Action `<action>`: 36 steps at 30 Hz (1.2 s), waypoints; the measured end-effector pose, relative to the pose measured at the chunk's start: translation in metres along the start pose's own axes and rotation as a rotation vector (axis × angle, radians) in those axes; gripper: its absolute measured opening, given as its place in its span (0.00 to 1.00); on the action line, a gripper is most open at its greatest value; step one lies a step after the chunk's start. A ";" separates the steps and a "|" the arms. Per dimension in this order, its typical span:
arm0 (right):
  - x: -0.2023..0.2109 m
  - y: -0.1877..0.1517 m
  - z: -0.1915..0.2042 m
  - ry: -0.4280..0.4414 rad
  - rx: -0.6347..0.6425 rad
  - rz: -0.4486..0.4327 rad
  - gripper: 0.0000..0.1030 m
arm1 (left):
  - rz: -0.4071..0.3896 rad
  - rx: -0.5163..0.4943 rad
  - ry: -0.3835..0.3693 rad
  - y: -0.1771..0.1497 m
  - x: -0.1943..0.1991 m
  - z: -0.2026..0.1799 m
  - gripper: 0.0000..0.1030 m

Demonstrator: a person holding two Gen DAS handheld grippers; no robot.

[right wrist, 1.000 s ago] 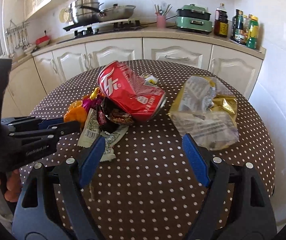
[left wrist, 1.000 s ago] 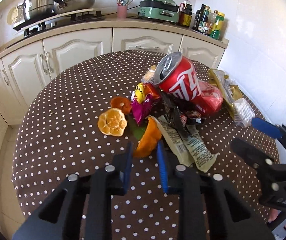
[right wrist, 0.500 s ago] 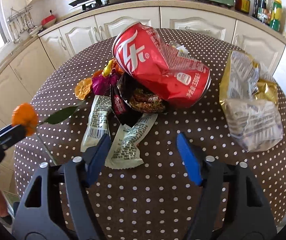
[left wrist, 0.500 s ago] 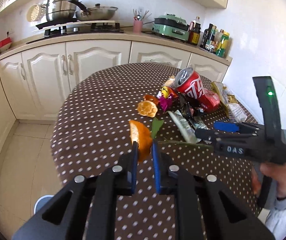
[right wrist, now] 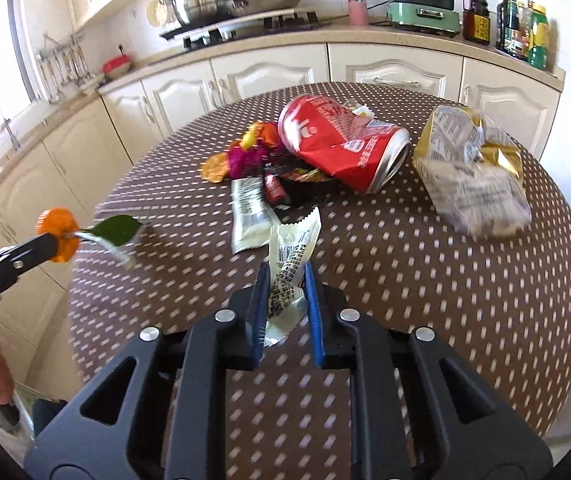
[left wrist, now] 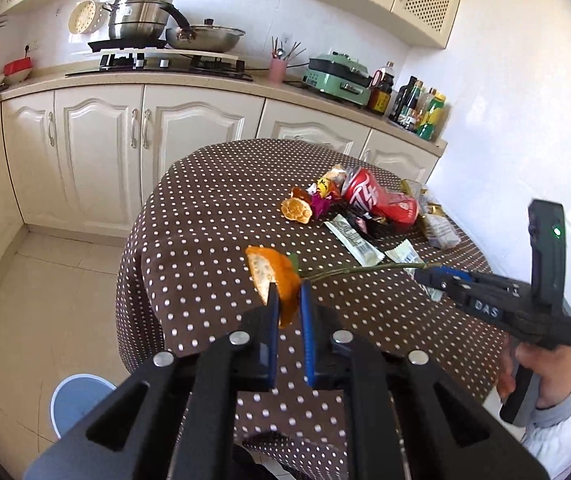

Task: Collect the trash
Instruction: 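Grasp the orange peel with stem with the left tool while the right tool grasps the white snack wrapper, then carry both items over the blue bucket and open the right tool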

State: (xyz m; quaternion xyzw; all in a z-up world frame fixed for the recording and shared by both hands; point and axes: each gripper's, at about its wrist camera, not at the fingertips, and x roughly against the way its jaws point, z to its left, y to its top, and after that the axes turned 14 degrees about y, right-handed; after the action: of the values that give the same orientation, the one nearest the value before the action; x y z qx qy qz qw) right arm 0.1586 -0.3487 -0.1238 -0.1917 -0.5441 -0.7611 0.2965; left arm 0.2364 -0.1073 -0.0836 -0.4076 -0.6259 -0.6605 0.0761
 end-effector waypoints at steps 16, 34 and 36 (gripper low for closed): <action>-0.075 -0.009 0.164 0.329 0.169 0.058 0.17 | -0.007 0.202 0.163 -0.052 0.047 0.120 0.09; -0.356 -0.115 0.290 0.420 0.174 0.520 0.17 | 0.372 0.616 0.410 -0.188 -0.071 0.351 0.09; -0.372 -0.122 0.291 0.422 0.151 0.546 0.17 | 0.383 0.639 0.393 -0.195 -0.085 0.360 0.10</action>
State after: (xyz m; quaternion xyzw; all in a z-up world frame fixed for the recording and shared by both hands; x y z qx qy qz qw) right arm 0.3484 0.0437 -0.3429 -0.1462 -0.4543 -0.6340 0.6085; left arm 0.3331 0.2171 -0.3282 -0.3387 -0.6859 -0.4721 0.4381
